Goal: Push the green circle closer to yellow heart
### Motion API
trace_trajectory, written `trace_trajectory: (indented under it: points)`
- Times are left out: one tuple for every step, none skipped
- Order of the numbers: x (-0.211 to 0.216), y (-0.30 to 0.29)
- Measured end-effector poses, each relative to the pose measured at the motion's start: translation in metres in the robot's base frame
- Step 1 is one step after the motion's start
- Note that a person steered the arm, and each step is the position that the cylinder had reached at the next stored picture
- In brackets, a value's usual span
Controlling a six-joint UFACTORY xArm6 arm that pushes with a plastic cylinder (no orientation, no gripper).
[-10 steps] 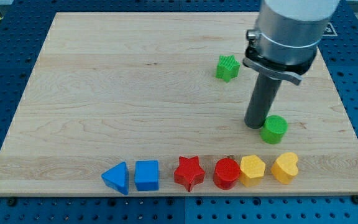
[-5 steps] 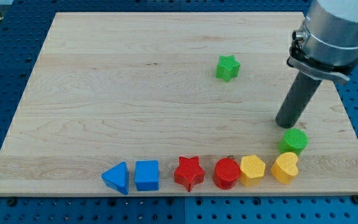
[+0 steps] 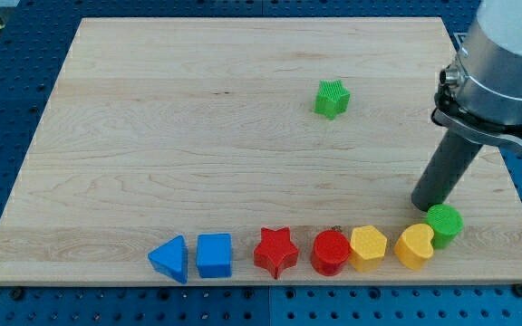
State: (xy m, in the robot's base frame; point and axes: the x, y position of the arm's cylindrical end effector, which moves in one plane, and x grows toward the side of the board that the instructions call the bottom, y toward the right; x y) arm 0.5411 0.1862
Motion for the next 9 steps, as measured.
trace_trajectory:
  points:
    - [0.0,0.005]
    - [0.009,0.012]
    - [0.01,0.014]
    - [0.011,0.017]
    - [0.012,0.017]
    - [0.013,0.017]
    - [0.016,0.017]
    - [0.019,0.017]
    - [0.022,0.017]
